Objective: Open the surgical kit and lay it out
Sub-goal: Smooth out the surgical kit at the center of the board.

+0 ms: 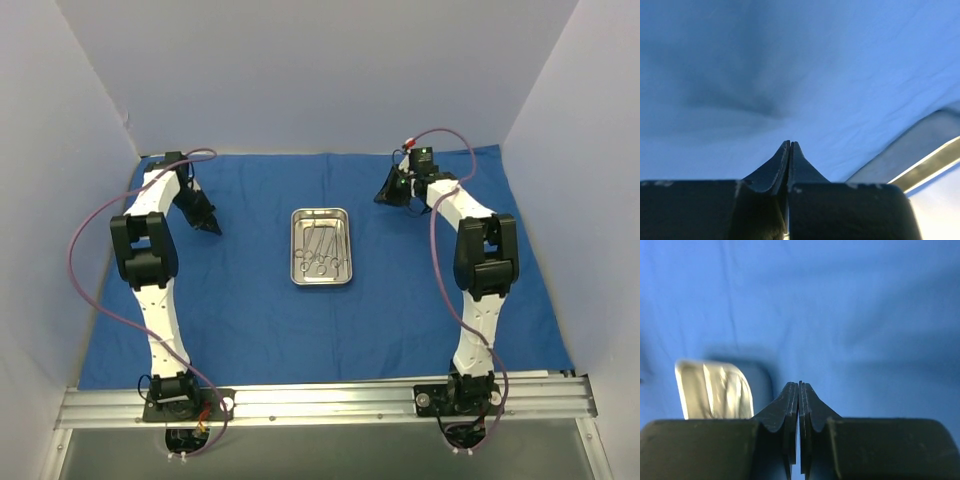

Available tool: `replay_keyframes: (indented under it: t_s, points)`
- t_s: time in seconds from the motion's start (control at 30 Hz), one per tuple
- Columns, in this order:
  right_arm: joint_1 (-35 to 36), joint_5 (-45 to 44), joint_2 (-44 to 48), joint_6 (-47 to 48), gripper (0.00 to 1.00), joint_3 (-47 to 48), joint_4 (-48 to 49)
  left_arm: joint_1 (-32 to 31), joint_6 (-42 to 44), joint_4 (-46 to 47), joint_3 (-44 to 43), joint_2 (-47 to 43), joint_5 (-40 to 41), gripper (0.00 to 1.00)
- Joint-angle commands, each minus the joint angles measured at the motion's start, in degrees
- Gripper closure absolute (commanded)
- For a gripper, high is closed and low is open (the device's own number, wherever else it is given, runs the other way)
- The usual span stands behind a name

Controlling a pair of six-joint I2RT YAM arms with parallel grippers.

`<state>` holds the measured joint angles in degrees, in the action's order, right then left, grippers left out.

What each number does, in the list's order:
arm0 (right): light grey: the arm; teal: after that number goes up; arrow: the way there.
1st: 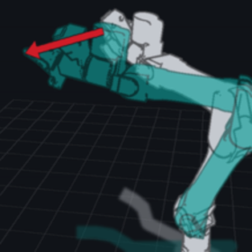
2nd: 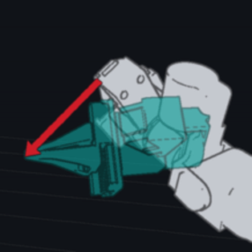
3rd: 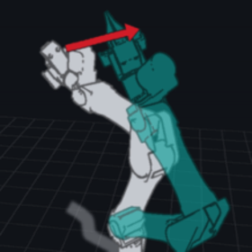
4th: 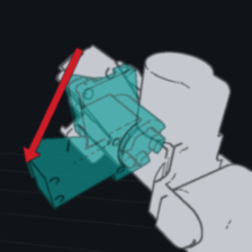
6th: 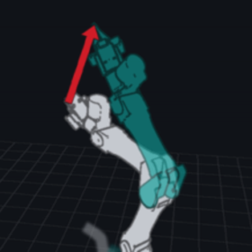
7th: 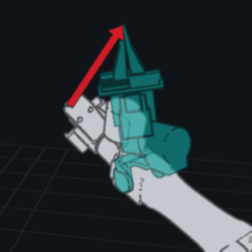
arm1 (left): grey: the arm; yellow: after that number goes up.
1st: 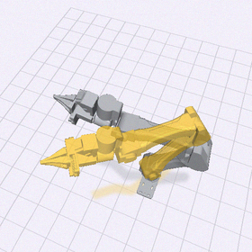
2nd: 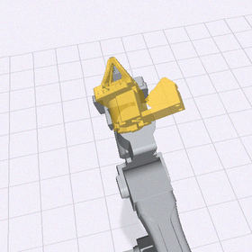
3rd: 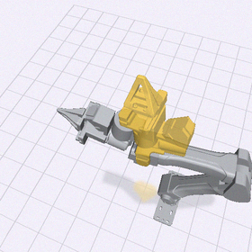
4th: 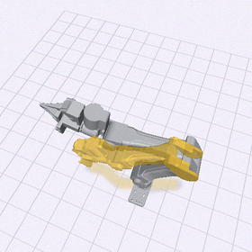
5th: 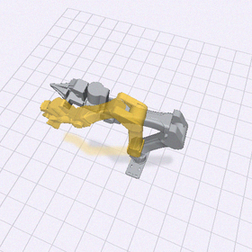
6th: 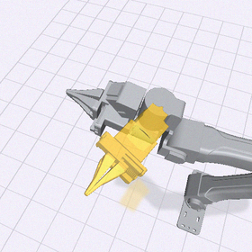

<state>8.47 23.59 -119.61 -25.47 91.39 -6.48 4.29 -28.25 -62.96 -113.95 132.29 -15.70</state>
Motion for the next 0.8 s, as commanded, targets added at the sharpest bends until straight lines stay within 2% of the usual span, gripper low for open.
replay_keyframes:
  t_s: [0.0,0.2,0.27,0.33,0.4,0.6,0.77]
  points:
    - [-1.8,3.5,-1.1,-5.4,1.00,0.9,18.9,0.5,-2.5,7.8,-4.3,1.6,-6.3,0.98]
    - [-7.7,3.8,-13.2,-11.7,1.00,13.8,21.6,-0.3,-6.2,9.8,-2.9,3.5,-7.1,0.98]
    - [-8.2,4.9,-19.4,-12.1,1.00,19.4,18.0,-0.8,-6.2,10.2,-1.5,3.1,-5.6,0.98]
    - [-8.2,4.9,-25.7,-10.3,1.00,29.2,13.6,-0.9,-6.2,10.7,0.5,2.4,-5.0,0.98]
    - [-8.2,4.7,-28.5,-9.8,1.00,35.0,9.8,-1.1,-6.3,10.6,1.6,2.4,-5.1,0.98]
    - [-8.2,0.3,-32.4,-11.9,1.00,37.1,7.6,-1.6,-6.5,9.2,1.8,4.5,-3.9,0.98]
    - [-8.2,-7.1,-38.8,-12.8,1.00,45.3,0.0,-1.3,-6.9,6.6,-1.4,7.5,-2.8,0.98]
